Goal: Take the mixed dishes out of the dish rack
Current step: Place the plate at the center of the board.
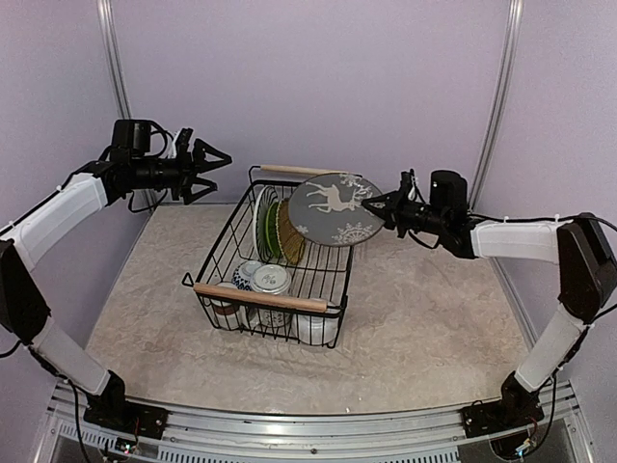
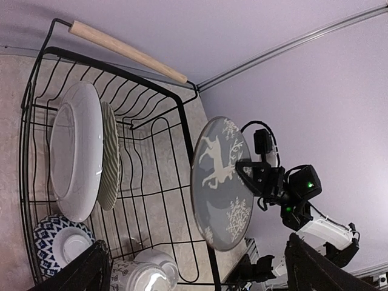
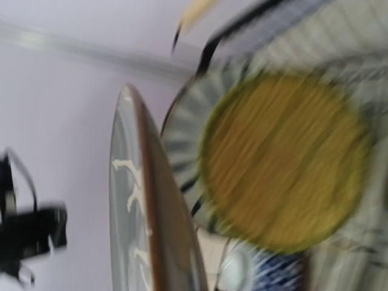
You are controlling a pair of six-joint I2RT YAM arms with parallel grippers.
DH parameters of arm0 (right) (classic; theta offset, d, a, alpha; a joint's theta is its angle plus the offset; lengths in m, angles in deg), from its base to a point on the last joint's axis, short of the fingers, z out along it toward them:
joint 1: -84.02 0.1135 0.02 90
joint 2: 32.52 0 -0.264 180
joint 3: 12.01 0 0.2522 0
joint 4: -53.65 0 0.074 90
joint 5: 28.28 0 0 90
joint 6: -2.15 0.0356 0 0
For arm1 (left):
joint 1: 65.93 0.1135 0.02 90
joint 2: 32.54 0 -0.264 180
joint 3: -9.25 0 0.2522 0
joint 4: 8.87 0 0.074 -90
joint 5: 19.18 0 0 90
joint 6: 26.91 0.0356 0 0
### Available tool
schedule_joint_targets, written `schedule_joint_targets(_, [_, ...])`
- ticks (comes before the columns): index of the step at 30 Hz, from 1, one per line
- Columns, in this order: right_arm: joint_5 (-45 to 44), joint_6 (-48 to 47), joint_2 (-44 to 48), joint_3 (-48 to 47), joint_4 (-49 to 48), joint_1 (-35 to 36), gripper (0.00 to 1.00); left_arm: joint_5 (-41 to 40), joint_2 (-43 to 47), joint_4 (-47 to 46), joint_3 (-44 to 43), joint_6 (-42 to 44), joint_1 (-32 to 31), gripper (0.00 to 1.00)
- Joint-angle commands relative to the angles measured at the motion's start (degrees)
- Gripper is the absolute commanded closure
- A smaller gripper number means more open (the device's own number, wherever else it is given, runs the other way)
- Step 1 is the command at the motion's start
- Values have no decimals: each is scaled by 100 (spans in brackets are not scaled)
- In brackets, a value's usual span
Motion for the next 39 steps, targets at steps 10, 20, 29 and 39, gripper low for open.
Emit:
schedule_joint_targets(10, [19,-475,2200,1623,446,-2676,100,-110,-188,508,-297,118,-234,3])
schedule_joint_targets(20, [548,-1168,837,1572,229,-3606,100,-97,-308,589,-342,101,-721,3])
schedule_joint_targets(29, [977,-1389,-366,1358,-107,-3885,100,-252,-182,686,-378,211,-720,3])
schedule_joint_targets(39, [1017,-2175,-1012,1017,371,-4224,95,-131,-300,743,-436,232,-712,3])
